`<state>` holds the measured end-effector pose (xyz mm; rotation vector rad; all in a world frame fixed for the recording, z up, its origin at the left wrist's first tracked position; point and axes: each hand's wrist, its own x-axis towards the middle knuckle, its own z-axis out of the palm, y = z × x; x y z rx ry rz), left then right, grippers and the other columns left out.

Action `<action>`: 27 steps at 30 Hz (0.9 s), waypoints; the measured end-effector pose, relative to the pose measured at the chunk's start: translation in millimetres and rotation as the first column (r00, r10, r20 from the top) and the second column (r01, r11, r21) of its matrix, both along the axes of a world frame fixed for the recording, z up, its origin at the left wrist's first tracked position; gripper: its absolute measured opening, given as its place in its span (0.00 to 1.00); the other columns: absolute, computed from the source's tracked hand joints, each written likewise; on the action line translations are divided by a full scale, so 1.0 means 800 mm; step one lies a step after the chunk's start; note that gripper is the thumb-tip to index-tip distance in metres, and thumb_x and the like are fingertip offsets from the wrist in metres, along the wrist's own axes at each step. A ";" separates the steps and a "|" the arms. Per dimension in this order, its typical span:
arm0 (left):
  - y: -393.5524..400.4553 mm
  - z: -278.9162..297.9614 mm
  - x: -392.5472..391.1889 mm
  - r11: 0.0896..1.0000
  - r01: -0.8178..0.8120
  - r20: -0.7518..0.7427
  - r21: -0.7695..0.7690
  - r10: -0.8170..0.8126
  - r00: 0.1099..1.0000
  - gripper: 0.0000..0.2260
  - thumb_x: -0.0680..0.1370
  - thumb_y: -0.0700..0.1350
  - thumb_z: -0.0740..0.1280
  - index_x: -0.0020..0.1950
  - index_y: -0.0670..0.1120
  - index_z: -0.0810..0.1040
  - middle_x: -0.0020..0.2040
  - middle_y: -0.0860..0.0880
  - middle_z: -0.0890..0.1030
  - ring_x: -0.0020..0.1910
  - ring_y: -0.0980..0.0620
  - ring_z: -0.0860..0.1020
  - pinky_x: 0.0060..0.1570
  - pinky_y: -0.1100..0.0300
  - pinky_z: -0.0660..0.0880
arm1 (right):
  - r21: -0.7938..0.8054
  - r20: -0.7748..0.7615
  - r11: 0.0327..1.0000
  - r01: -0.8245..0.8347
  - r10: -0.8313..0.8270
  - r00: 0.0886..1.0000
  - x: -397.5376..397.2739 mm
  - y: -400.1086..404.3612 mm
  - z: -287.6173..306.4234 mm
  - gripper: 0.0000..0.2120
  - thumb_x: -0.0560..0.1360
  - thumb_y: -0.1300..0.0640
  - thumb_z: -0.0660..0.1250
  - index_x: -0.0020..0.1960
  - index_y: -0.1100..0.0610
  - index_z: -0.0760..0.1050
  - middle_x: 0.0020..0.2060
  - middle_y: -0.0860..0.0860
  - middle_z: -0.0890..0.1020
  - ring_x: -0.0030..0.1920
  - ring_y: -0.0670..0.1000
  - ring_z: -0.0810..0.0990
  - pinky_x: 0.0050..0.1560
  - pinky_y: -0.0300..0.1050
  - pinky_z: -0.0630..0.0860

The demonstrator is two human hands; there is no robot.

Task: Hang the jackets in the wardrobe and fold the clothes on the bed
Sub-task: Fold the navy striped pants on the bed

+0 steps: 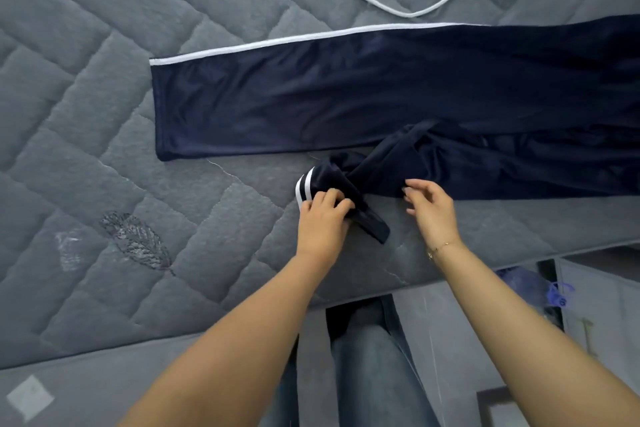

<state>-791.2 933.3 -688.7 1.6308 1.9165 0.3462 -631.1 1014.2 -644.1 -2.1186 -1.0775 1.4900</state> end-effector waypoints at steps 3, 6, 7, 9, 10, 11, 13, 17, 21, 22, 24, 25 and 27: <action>-0.002 0.027 -0.031 0.894 -0.416 0.381 -0.165 0.447 0.809 0.05 0.81 0.42 0.64 0.51 0.42 0.79 0.46 0.50 0.80 0.45 0.55 0.75 0.44 0.63 0.69 | 0.301 0.354 0.825 -0.478 0.369 0.859 0.004 0.011 0.016 0.12 0.77 0.65 0.65 0.59 0.59 0.77 0.55 0.53 0.79 0.56 0.52 0.76 0.58 0.51 0.76; -0.020 0.056 -0.090 0.522 -0.791 0.452 -0.320 0.818 0.357 0.08 0.83 0.47 0.60 0.50 0.44 0.75 0.43 0.53 0.79 0.44 0.56 0.75 0.44 0.65 0.71 | 0.332 0.648 0.303 -0.893 0.615 0.450 -0.004 0.027 0.028 0.22 0.72 0.68 0.69 0.66 0.60 0.75 0.63 0.57 0.77 0.65 0.59 0.74 0.62 0.55 0.74; -0.028 0.061 -0.115 0.453 -0.828 0.446 -0.331 0.848 0.285 0.09 0.83 0.48 0.60 0.50 0.44 0.75 0.44 0.53 0.79 0.44 0.57 0.75 0.44 0.64 0.72 | 0.284 0.648 0.225 -0.932 0.672 0.360 -0.010 0.031 0.030 0.26 0.72 0.67 0.70 0.69 0.59 0.73 0.67 0.58 0.73 0.69 0.60 0.70 0.66 0.56 0.70; -0.044 0.066 -0.163 0.440 -0.833 0.421 -0.335 0.861 0.286 0.12 0.83 0.48 0.62 0.47 0.42 0.76 0.42 0.51 0.78 0.41 0.58 0.74 0.41 0.64 0.71 | 0.122 0.642 0.116 -0.986 0.748 0.168 -0.023 0.036 0.030 0.32 0.74 0.61 0.69 0.76 0.55 0.63 0.75 0.55 0.63 0.75 0.57 0.61 0.75 0.55 0.59; -0.052 0.064 -0.182 0.461 -0.815 0.374 -0.351 0.867 0.330 0.13 0.82 0.47 0.63 0.46 0.39 0.77 0.42 0.48 0.78 0.41 0.55 0.73 0.41 0.60 0.71 | 0.044 0.643 0.069 -0.997 0.762 0.081 -0.029 0.037 0.027 0.34 0.76 0.58 0.68 0.78 0.53 0.58 0.77 0.53 0.59 0.77 0.55 0.56 0.77 0.53 0.53; -0.058 0.060 -0.195 0.478 -0.795 0.322 -0.372 0.870 0.373 0.13 0.82 0.46 0.64 0.47 0.37 0.77 0.42 0.46 0.78 0.42 0.52 0.73 0.42 0.57 0.70 | -0.016 0.635 0.042 -0.999 0.773 0.022 -0.034 0.039 0.022 0.34 0.78 0.54 0.66 0.79 0.51 0.54 0.78 0.51 0.56 0.78 0.53 0.54 0.78 0.51 0.49; -0.072 0.050 -0.209 0.470 -0.782 0.263 -0.409 0.882 0.392 0.10 0.81 0.44 0.65 0.46 0.38 0.77 0.40 0.45 0.78 0.43 0.51 0.74 0.42 0.56 0.70 | -0.083 0.611 0.015 -0.996 0.791 -0.039 -0.042 0.041 0.012 0.32 0.80 0.49 0.63 0.79 0.51 0.53 0.78 0.49 0.56 0.78 0.52 0.53 0.78 0.49 0.47; -0.089 0.029 -0.210 0.460 -0.745 0.274 -0.483 0.888 0.370 0.07 0.80 0.42 0.67 0.51 0.38 0.77 0.45 0.44 0.79 0.46 0.50 0.75 0.47 0.54 0.73 | 0.031 0.608 0.093 -0.995 0.788 0.092 -0.064 0.044 -0.001 0.23 0.82 0.51 0.60 0.75 0.55 0.64 0.75 0.52 0.64 0.76 0.54 0.60 0.75 0.50 0.56; -0.086 0.021 -0.199 0.416 -0.778 0.326 -0.472 0.901 0.284 0.10 0.78 0.49 0.69 0.53 0.45 0.75 0.45 0.54 0.80 0.42 0.60 0.77 0.40 0.70 0.73 | 0.036 0.569 0.218 -0.975 0.798 0.199 -0.090 0.058 -0.015 0.23 0.81 0.51 0.61 0.74 0.56 0.65 0.71 0.53 0.68 0.70 0.55 0.65 0.70 0.49 0.62; -0.085 0.020 -0.196 0.438 -0.776 0.327 -0.454 0.892 0.312 0.09 0.79 0.49 0.69 0.53 0.45 0.76 0.44 0.54 0.80 0.42 0.60 0.78 0.39 0.69 0.73 | 0.012 0.567 0.235 -0.972 0.799 0.200 -0.096 0.063 -0.018 0.23 0.81 0.49 0.61 0.73 0.55 0.66 0.68 0.54 0.70 0.68 0.55 0.67 0.68 0.49 0.63; -0.083 0.022 -0.192 0.494 -0.787 0.347 -0.370 0.859 0.376 0.08 0.80 0.46 0.66 0.51 0.41 0.77 0.44 0.48 0.81 0.44 0.54 0.77 0.45 0.58 0.75 | -0.040 0.572 0.250 -0.967 0.800 0.183 -0.107 0.072 -0.024 0.20 0.80 0.47 0.63 0.68 0.55 0.70 0.60 0.53 0.74 0.62 0.55 0.70 0.63 0.49 0.65; -0.081 0.027 -0.191 0.528 -0.796 0.361 -0.296 0.834 0.418 0.08 0.81 0.45 0.65 0.50 0.40 0.76 0.44 0.45 0.81 0.44 0.52 0.77 0.47 0.52 0.75 | -0.065 0.569 0.237 -0.969 0.806 0.159 -0.112 0.075 -0.025 0.18 0.80 0.46 0.62 0.64 0.55 0.72 0.56 0.53 0.76 0.59 0.55 0.72 0.61 0.49 0.65; -0.077 0.041 -0.195 0.589 -0.797 0.365 -0.134 0.777 0.513 0.08 0.82 0.46 0.63 0.49 0.42 0.75 0.42 0.46 0.80 0.41 0.53 0.75 0.46 0.48 0.72 | -0.059 0.523 0.219 -0.974 0.838 0.156 -0.120 0.080 -0.023 0.15 0.81 0.46 0.60 0.55 0.57 0.75 0.51 0.52 0.76 0.54 0.55 0.73 0.58 0.49 0.66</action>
